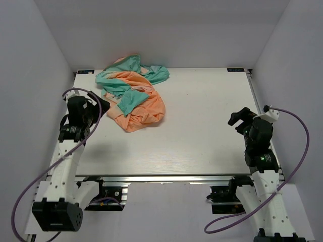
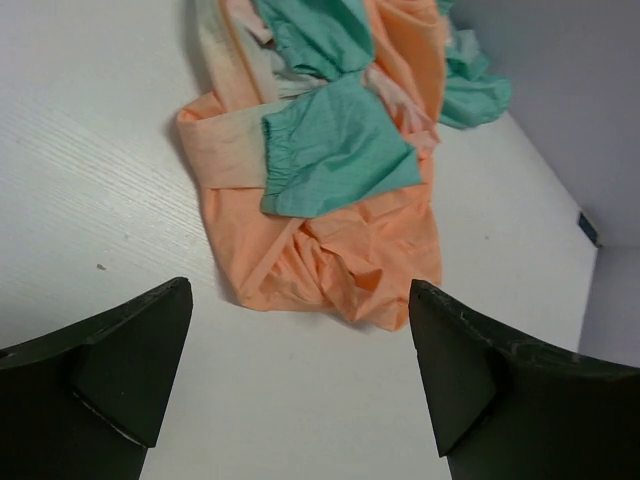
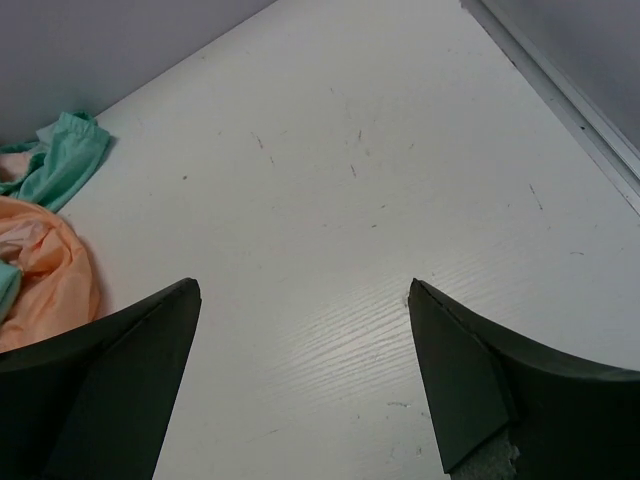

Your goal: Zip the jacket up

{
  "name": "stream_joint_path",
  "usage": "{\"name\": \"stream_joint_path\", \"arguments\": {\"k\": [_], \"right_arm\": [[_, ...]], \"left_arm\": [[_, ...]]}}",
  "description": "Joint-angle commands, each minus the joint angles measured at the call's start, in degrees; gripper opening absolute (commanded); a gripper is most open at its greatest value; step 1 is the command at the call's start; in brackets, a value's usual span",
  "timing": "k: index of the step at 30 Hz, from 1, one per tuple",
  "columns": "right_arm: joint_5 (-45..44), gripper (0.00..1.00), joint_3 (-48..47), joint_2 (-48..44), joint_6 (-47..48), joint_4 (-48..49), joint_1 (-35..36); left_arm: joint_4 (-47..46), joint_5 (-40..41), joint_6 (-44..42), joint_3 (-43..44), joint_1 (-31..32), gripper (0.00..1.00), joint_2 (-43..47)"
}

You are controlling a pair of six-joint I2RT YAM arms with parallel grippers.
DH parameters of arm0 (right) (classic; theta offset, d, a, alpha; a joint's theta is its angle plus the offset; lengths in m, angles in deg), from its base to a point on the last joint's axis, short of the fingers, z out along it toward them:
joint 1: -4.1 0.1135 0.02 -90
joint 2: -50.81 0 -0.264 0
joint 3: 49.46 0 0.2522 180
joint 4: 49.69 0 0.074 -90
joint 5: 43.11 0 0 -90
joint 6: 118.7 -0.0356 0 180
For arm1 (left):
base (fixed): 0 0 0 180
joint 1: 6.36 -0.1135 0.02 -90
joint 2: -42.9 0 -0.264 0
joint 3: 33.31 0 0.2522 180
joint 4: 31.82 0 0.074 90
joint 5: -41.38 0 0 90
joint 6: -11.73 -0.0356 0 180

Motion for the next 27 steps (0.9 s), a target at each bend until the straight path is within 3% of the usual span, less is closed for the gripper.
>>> {"name": "stream_joint_path", "arguments": {"k": [1,5,8,11,18,20,24,27], "right_arm": [[0.24,0.89,-0.03,-0.96,0.54,1.73,-0.12],[-0.03,0.89,3.40,-4.39,-1.84,2.79,-0.12],[1.90,0.89,2.45,-3.96,1.93,2.27,-0.12],[6.11,0.89,-1.41,2.09,4.48,-1.52,-0.12],[24.03,0.89,-1.69,13.79,7.48,3.57,0.92],[21.62,0.89,-3.00,17.73,7.74,4.80,3.81],[8.97,0.89,-7.30,26.44,9.40,8.66,18.30],[8.67,0.89,-13.61,37.68,10.11,11.83,28.41]], "left_arm": [[-2.46,3.01,1.07,0.36,-0.12,0.98,-5.02],[-2.72,5.74,2.65,1.68,-0.12,0.98,-11.70],[-6.39,4.78,2.83,0.81,-0.12,0.98,-16.27],[-10.88,4.07,2.48,-0.60,-0.12,0.98,-21.19],[-17.13,1.52,-2.53,3.43,-0.29,0.98,-34.38],[-19.76,0.74,-3.32,4.31,-0.29,0.98,-38.24],[-19.07,1.09,-3.15,7.47,-0.29,0.98,-45.10],[-20.74,-0.58,-3.94,10.81,-0.29,0.98,-50.29]]}}
